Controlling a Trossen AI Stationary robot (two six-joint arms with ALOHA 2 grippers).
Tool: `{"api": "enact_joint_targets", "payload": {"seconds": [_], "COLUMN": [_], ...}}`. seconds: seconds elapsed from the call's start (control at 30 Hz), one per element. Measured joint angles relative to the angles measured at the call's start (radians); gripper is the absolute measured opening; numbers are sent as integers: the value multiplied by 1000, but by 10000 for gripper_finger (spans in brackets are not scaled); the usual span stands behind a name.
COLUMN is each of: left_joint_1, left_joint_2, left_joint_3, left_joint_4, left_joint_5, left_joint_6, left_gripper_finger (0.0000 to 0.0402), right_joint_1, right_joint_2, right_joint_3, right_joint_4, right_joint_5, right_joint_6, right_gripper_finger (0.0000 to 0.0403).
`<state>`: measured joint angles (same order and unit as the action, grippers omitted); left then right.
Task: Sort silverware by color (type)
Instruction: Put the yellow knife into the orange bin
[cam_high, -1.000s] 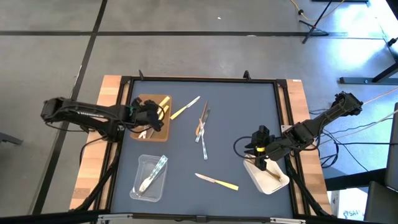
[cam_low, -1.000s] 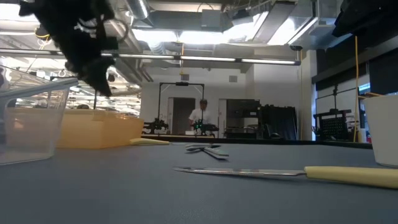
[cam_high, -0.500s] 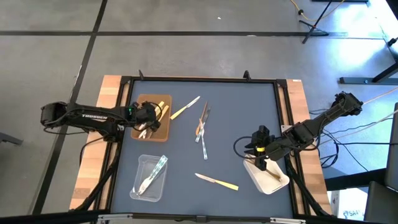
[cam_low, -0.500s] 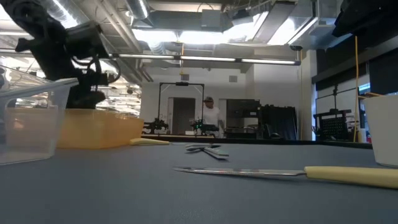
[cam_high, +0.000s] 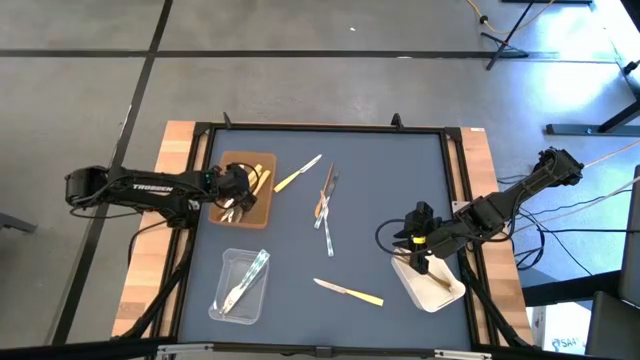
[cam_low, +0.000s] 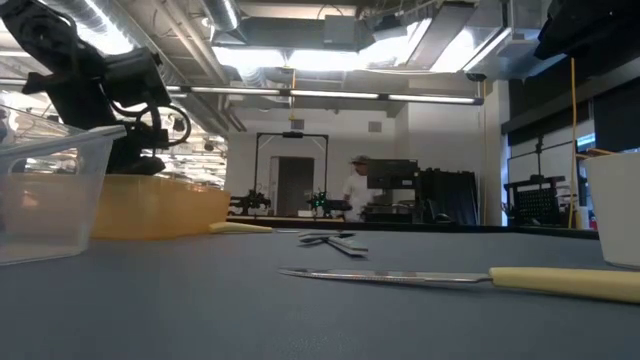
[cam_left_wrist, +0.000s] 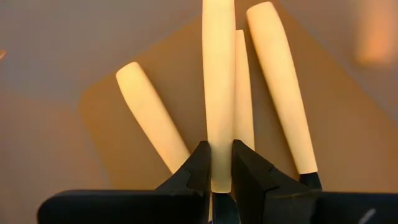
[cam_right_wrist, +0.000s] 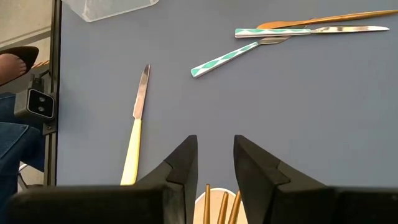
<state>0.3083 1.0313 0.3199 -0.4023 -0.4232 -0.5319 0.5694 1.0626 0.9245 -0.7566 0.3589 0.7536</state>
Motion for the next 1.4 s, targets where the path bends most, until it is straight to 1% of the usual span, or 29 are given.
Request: {"api": "enact_joint_targets", "payload": {"seconds": [0.2,0.73,1.4], "left_joint_1": [2,2,2], "left_joint_2": [0,0,0], "left_joint_3": [0,0,0], "left_joint_4": [0,-3,-4], "left_joint_5": [19,23,24], "left_joint_6": [0,0,-15], "left_gripper_finger": [38,43,140], "right_joint_1": [0,0,0], "right_joint_2": [0,0,0], "right_joint_3": [0,0,0], "right_joint_4": [0,0,0], "right_joint_5": [0,0,0], "right_joint_6": [0,0,0], "right_gripper_finger": [92,92,92]}}
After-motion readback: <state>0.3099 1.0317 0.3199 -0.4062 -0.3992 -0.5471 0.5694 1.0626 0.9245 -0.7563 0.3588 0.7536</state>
